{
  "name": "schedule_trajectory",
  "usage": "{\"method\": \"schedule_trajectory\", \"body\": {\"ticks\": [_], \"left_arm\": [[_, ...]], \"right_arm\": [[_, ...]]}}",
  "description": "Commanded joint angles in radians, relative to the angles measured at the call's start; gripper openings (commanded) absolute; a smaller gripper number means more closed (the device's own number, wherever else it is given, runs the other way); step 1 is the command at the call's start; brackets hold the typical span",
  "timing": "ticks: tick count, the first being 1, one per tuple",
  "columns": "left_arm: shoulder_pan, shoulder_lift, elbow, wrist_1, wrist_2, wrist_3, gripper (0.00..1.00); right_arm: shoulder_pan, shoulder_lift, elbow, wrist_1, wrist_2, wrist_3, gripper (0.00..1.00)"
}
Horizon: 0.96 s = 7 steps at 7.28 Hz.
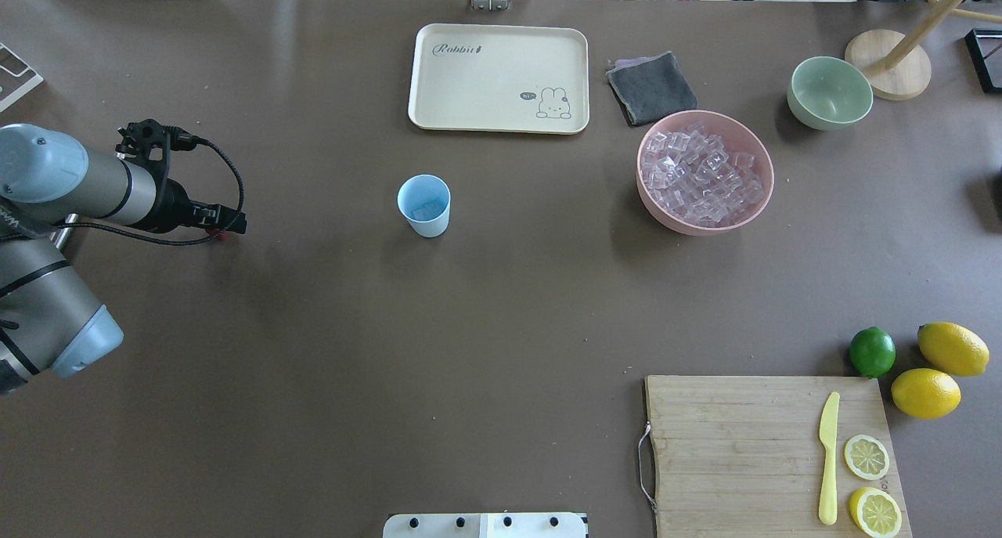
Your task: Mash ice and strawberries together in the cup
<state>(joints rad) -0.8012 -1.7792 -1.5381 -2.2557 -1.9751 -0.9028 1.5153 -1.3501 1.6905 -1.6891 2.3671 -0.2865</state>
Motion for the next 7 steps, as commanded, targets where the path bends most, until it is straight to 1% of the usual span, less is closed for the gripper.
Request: {"method": "schedule_trajectory", "body": {"ticks": [1,2,3,4,7], "left_arm": [[0.005,-0.002,0.010,-0.001,0.001,-0.008,0.96],[0.007,-0.008,0.012,0.002,0.002,-0.010,0.83],[0.007,-0.026,0.016,0.007,0.005,-0.010,0.75],[0.005,-0.023,0.013,0.007,0.007,-0.007,0.64],[0.005,-0.022,0.016,0.007,0.007,-0.001,0.64]], "right_arm": [[0.052,-0.021,-0.034,0.005,0.012,-0.111,0.99],[0.052,-0.026,-0.038,0.006,0.009,-0.111,0.99],[0.054,-0.032,-0.032,0.011,0.009,-0.112,0.99],[0.054,-0.034,-0.013,0.009,0.012,-0.111,0.99],[0.054,-0.066,0.018,0.011,0.012,-0.112,0.99]]}}
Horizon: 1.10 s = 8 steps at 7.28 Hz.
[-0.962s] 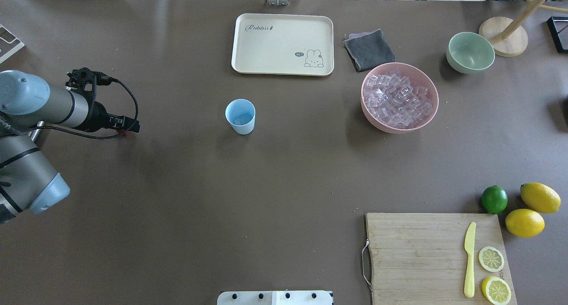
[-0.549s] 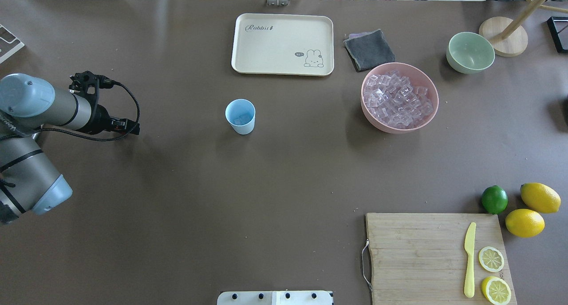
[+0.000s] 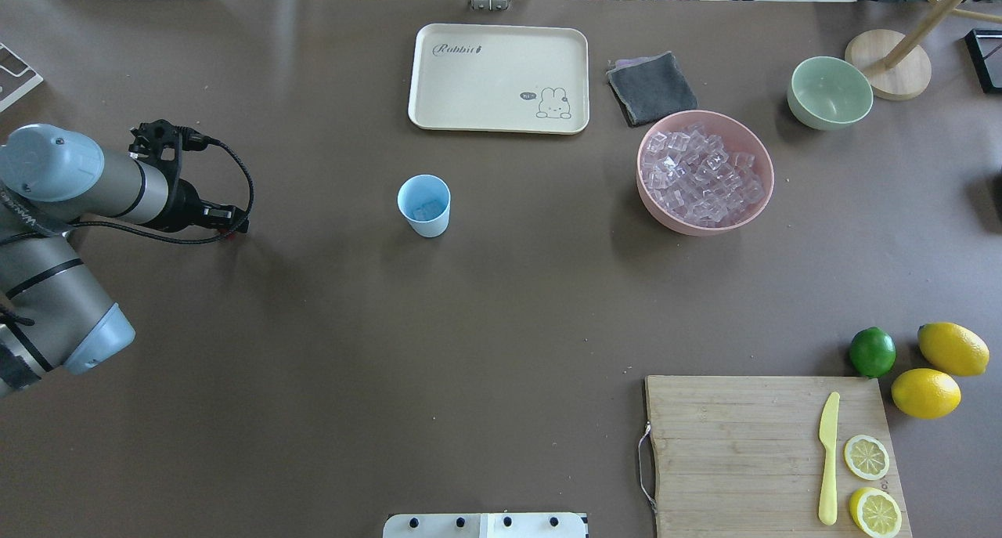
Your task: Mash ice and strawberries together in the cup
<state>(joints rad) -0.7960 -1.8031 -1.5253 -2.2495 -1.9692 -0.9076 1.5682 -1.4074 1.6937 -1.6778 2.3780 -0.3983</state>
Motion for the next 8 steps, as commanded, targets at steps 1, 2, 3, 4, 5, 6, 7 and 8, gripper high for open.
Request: {"method": "schedule_trajectory", "body": {"ticks": [1,2,3,4,5,6,7,8], "left_arm": [[0.000,0.010,0.004,-0.001,0.001,0.006,0.63],[0.000,0.007,0.005,0.001,0.001,0.006,0.52],[0.000,-0.001,0.007,0.001,0.003,0.000,0.44],[0.000,-0.001,0.004,0.002,0.001,-0.002,0.16],[-0.002,-0.004,0.004,0.005,0.000,-0.004,0.00],[-0.017,-0.004,-0.002,0.004,-0.013,0.003,0.00],[-0.023,-0.016,-0.028,0.008,-0.013,0.001,0.00],[-0.025,-0.075,-0.033,0.025,-0.010,-0.005,0.00]], "right_arm": [[0.006,-0.011,0.015,0.000,0.003,-0.001,0.99],[0.006,-0.013,0.015,0.001,0.001,-0.001,0.99],[0.006,-0.015,0.015,0.001,0.001,-0.001,0.99],[0.006,-0.019,0.015,0.003,0.000,-0.001,0.99],[0.006,-0.015,0.020,0.001,0.006,0.002,0.99],[0.006,-0.021,0.021,0.001,0.012,0.003,0.99],[0.006,-0.024,0.021,0.001,0.012,0.003,0.99],[0.006,-0.024,0.021,0.001,0.012,0.004,0.99]]}}
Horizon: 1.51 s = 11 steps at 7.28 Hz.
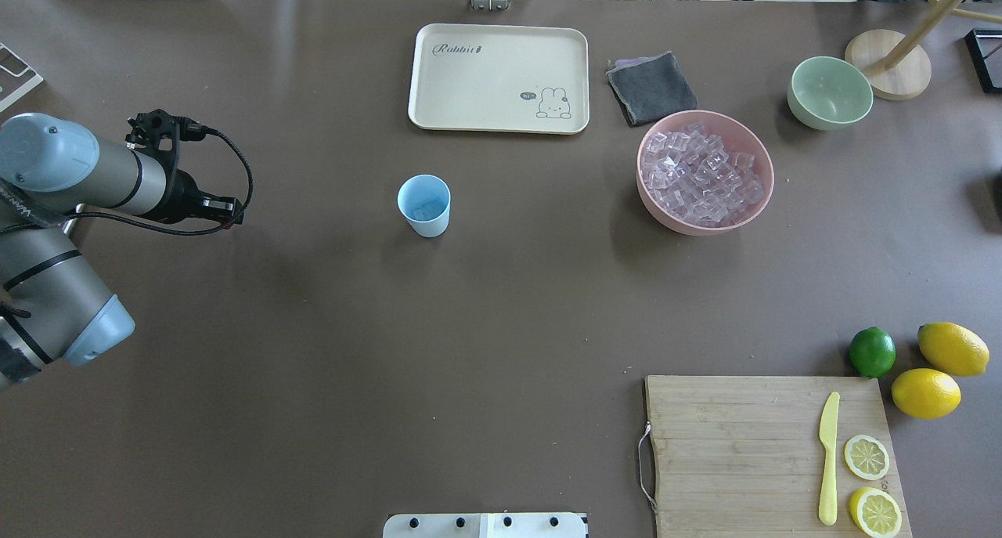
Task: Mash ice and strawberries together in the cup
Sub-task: 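Carry the strawberry with the left gripper over the light-blue cup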
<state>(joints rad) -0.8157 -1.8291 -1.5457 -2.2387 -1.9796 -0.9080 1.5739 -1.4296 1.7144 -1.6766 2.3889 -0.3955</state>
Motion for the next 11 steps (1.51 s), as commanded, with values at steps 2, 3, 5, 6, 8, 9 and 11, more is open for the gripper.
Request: {"method": "schedule_trajectory", "body": {"ticks": [2,3,5,6,8,9,11], "left_arm": [[-0.002,-0.189,-0.036,0.092,0.001,-0.029,0.00],[0.004,-0.235,-0.053,0.118,-0.002,-0.090,0.00],[0.053,-0.324,-0.071,0.184,0.008,-0.117,0.00],[0.079,-0.379,-0.065,0.235,0.011,-0.187,0.00],[0.142,-0.397,-0.053,0.238,0.091,-0.192,0.00],[0.145,-0.423,-0.013,0.237,0.105,-0.192,0.00],[0.148,-0.423,0.001,0.231,0.107,-0.190,0.00]], "right_arm": [[0.000,-0.002,0.001,-0.003,0.006,0.004,0.99],[0.000,-0.021,-0.005,0.000,0.006,-0.002,0.99],[0.000,-0.054,-0.009,0.014,0.001,-0.003,0.99],[-0.002,-0.084,-0.009,0.055,0.000,-0.003,0.99],[0.000,-0.101,-0.010,0.077,0.003,-0.003,0.99],[0.000,-0.104,-0.004,0.077,0.004,-0.003,0.99],[-0.002,-0.109,0.001,0.083,0.003,0.000,0.99]]}}
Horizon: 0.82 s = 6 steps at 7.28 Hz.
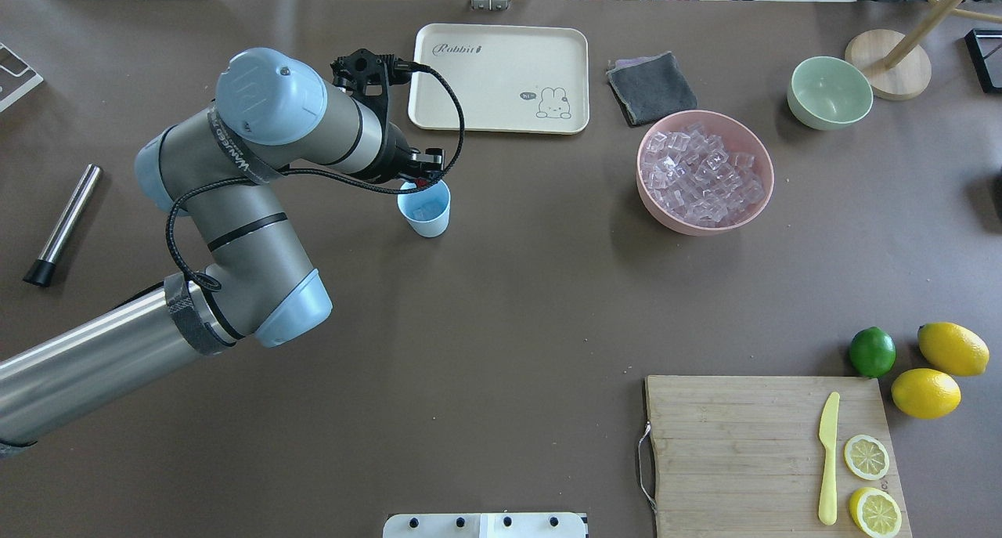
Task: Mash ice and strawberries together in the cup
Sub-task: 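Carry the strawberry with the left gripper over the light-blue cup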
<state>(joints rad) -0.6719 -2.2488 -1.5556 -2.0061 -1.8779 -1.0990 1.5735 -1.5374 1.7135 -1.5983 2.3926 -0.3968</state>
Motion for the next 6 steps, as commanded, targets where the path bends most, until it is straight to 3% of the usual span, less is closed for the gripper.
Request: {"method": "schedule_trajectory", "body": {"ticks": [1,2,4,5,6], "left_arm": [[0.009,0.000,0.012,-0.002,0.029,0.001,0.00],[0.037,0.000,0.012,-0.002,0.077,0.001,0.00],[0.043,0.002,0.017,-0.002,0.077,-0.001,0.28],[0.043,0.002,0.016,-0.003,0.079,-0.004,0.47],[0.044,0.003,0.015,-0.002,0.079,-0.004,0.95]], "right_arm": [[-0.001,-0.001,0.003,0.004,-0.001,0.000,0.99],[-0.001,-0.003,-0.002,0.004,-0.001,-0.001,0.99],[-0.001,-0.003,0.000,0.004,-0.001,0.001,0.99],[-0.001,-0.004,0.001,0.004,-0.001,0.001,0.99],[-0.001,-0.004,-0.003,0.004,-0.003,0.000,0.99]]}}
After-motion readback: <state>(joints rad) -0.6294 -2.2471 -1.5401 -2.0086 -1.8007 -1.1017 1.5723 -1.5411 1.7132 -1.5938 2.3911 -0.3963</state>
